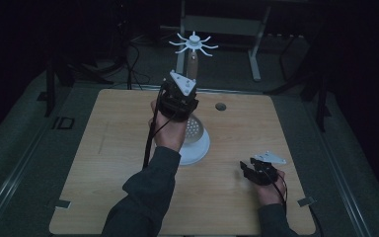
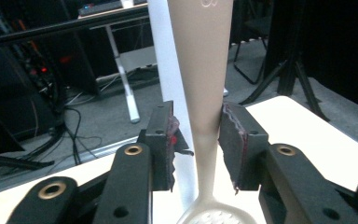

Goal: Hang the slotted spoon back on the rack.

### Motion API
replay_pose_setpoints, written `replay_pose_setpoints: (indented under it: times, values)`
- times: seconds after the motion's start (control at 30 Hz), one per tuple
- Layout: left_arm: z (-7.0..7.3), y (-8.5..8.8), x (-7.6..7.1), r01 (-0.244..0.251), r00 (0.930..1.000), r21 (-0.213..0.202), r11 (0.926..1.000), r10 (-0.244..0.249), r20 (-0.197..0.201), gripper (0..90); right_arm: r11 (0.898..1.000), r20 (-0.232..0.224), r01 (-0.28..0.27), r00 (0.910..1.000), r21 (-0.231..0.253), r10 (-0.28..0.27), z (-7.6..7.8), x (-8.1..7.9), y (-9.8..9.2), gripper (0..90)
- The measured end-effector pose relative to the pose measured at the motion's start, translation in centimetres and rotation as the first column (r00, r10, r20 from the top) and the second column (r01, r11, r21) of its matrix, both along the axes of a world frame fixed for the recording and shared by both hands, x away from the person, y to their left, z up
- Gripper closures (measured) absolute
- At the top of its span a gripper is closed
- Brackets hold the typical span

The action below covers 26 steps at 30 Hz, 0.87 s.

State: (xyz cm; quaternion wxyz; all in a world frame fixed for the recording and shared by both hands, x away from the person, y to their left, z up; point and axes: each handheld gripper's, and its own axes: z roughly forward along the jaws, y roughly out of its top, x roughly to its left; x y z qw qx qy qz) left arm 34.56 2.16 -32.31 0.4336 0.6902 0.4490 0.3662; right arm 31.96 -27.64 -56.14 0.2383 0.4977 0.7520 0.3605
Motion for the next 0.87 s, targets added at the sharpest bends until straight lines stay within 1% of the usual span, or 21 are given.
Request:
replay_pose_setpoints:
  times: [0.07,0.1,0.27,0.33,0.53,0.67,0.73,0.87]
  values:
    - [0.0,0.0,-0.1,0.005,1.0000,-0.001,1.0000,-0.005,0.001,62.4,1.000,-0.001,0.000,1.0000,0.000,0.000,0.0,0.0,0.0,51.9]
    - [0.0,0.1,-0.2,0.018,0.9998,-0.003,0.9998,-0.018,0.002,61.3,1.000,0.000,0.002,1.0000,0.001,-0.002,0.0,0.0,0.0,51.9]
    - [-0.1,0.3,-0.7,0.042,0.9991,-0.011,0.9990,-0.042,0.001,57.6,1.000,-0.003,0.004,1.0000,0.000,-0.004,0.0,0.0,-0.1,51.8]
    - [-0.1,0.3,-0.8,0.046,0.9989,-0.012,0.9989,-0.046,0.000,56.5,1.000,-0.003,0.004,1.0000,0.000,-0.004,0.0,0.0,-0.1,51.8]
    - [-0.5,0.7,-1.5,0.078,0.9969,-0.008,0.9969,-0.078,-0.008,54.3,1.000,-0.002,0.004,1.0000,0.003,-0.004,0.0,0.0,-0.2,51.6]
    - [-0.9,1.0,-1.9,0.099,0.9950,-0.027,0.9948,-0.099,-0.015,52.9,1.000,-0.004,0.007,1.0000,0.001,-0.007,-0.1,0.0,-0.2,51.5]
    - [-1.1,1.1,-2.1,0.108,0.9939,-0.026,0.9938,-0.109,-0.019,52.5,1.000,-0.004,0.006,1.0000,-0.001,-0.006,-0.1,0.0,-0.2,51.5]
    - [-1.6,1.5,-2.7,0.127,0.9914,-0.038,0.9912,-0.128,-0.028,51.8,1.000,-0.005,0.010,0.9999,-0.002,-0.011,-0.1,0.0,-0.4,51.4]
